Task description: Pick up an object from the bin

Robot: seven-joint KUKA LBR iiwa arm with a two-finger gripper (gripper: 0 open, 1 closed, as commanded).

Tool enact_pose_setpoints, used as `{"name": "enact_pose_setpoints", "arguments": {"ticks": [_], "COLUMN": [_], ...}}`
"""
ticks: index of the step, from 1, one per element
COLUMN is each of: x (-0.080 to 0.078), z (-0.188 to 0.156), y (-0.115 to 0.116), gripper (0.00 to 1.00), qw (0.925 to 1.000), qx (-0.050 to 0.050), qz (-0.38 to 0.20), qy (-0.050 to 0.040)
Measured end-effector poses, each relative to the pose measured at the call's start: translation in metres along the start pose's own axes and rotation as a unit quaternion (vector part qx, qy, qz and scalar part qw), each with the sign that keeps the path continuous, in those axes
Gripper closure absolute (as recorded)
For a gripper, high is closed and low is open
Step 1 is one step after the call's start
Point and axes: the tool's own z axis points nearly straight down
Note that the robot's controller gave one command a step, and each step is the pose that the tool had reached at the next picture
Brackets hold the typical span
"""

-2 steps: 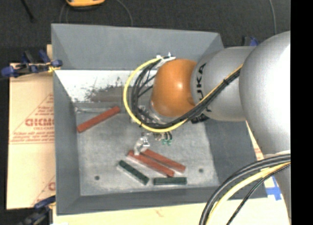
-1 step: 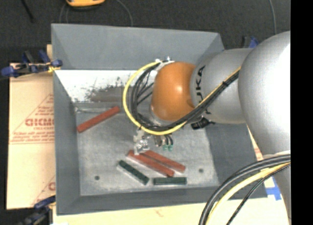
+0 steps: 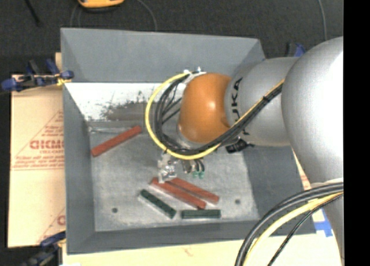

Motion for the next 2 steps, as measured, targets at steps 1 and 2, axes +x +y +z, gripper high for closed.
{"name": "enact_pose_setpoints", "arguments": {"ticks": [1,2], "x": [0.004,-0.003], "z": [-0.003,-0.023], "y": [0.002,-0.006], "gripper": [1.00,1.00], "qw": [1.0000,0.9994], "qx": [0.002,0.006], "qz": [-0.002,-0.035], "qy": [0.0046,0.0025]}}
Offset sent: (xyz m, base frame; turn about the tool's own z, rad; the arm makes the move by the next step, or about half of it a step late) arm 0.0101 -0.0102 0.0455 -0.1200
